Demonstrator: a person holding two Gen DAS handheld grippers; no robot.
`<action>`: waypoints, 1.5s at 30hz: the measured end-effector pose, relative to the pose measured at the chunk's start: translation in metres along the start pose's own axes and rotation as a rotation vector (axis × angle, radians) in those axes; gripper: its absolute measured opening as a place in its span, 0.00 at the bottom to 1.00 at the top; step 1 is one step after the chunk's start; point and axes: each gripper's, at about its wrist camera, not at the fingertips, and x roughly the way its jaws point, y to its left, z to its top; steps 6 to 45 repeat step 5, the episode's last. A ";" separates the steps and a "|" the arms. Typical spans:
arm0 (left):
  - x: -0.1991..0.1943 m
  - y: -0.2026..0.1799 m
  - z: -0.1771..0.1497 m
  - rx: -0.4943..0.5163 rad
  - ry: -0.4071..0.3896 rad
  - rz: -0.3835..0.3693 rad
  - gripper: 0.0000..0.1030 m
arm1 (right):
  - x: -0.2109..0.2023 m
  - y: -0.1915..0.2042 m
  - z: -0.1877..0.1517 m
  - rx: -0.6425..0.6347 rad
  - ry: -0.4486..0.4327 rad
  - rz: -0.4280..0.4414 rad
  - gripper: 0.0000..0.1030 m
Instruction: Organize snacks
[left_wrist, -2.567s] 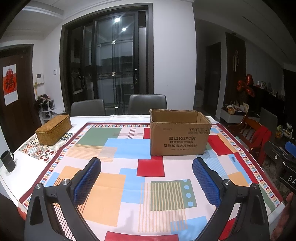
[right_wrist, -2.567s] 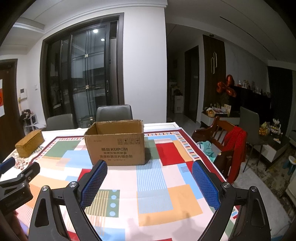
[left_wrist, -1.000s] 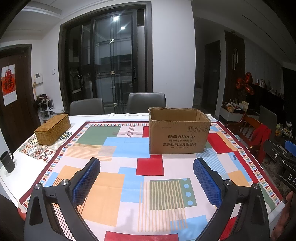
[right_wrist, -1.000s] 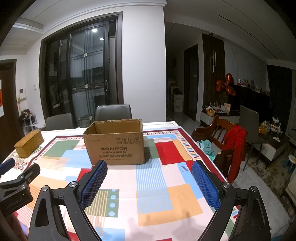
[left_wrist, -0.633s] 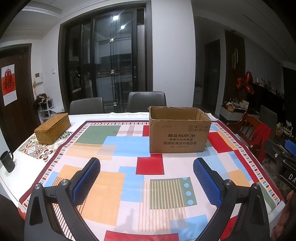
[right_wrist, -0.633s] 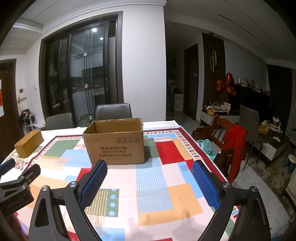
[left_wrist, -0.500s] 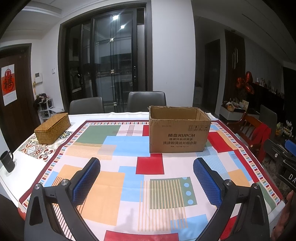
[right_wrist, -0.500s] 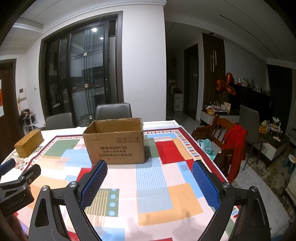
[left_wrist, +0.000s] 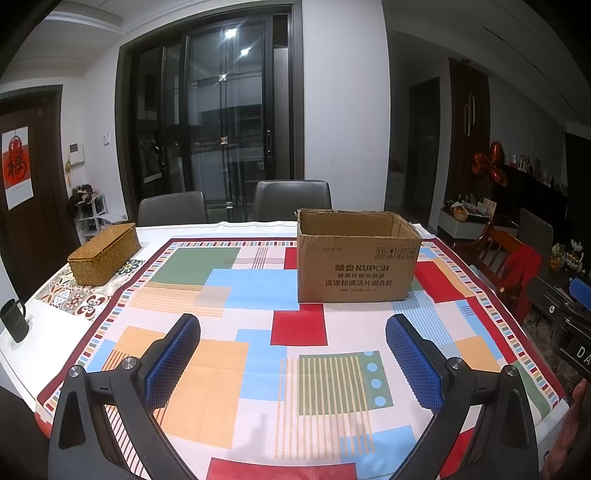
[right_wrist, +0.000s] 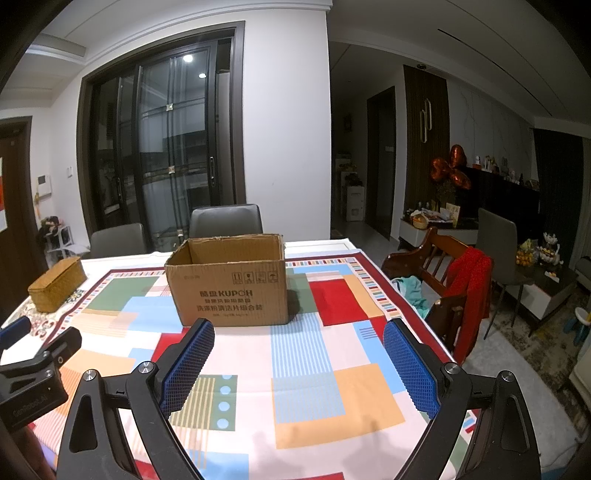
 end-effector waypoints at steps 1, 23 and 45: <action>0.000 0.000 0.000 0.000 -0.001 -0.002 0.99 | 0.000 0.000 0.000 0.000 0.000 0.000 0.91; 0.000 -0.001 -0.003 0.001 0.001 -0.004 1.00 | 0.000 0.000 -0.001 0.000 0.002 -0.001 0.91; 0.000 -0.001 -0.003 0.001 0.001 -0.004 1.00 | 0.000 0.000 -0.001 0.000 0.002 -0.001 0.91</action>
